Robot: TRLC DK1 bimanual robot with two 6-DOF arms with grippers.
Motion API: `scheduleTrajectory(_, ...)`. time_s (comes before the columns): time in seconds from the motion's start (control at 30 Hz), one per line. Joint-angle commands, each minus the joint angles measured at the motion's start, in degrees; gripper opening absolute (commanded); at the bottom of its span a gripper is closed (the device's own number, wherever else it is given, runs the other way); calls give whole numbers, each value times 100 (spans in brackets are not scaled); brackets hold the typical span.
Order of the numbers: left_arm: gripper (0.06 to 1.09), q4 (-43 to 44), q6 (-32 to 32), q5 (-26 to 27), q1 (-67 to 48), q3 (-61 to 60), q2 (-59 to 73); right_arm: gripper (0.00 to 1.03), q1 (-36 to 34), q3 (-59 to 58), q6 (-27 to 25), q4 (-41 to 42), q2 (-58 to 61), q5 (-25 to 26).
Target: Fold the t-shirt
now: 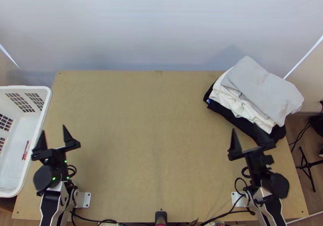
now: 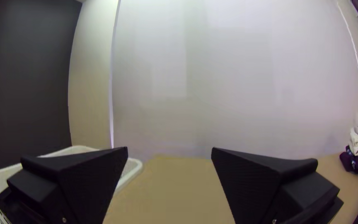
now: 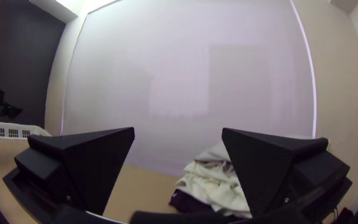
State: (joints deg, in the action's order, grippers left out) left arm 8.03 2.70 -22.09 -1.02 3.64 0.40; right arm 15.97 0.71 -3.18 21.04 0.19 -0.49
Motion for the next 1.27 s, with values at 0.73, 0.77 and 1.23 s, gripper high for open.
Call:
scheduleTrajectory(0.73, 104, -425, -806, 55, 31, -381, -40, 98, -226, -18, 415, -2156, -27, 40)
scheduleTrajectory(0.77, 104, -425, -806, 64, 31, -381, -49, 98, -226, -18, 415, -2156, -27, 40)
scheduleTrajectory(1.23, 104, -425, -806, 64, 31, -381, -40, 98, -226, -18, 415, -2156, -27, 40)
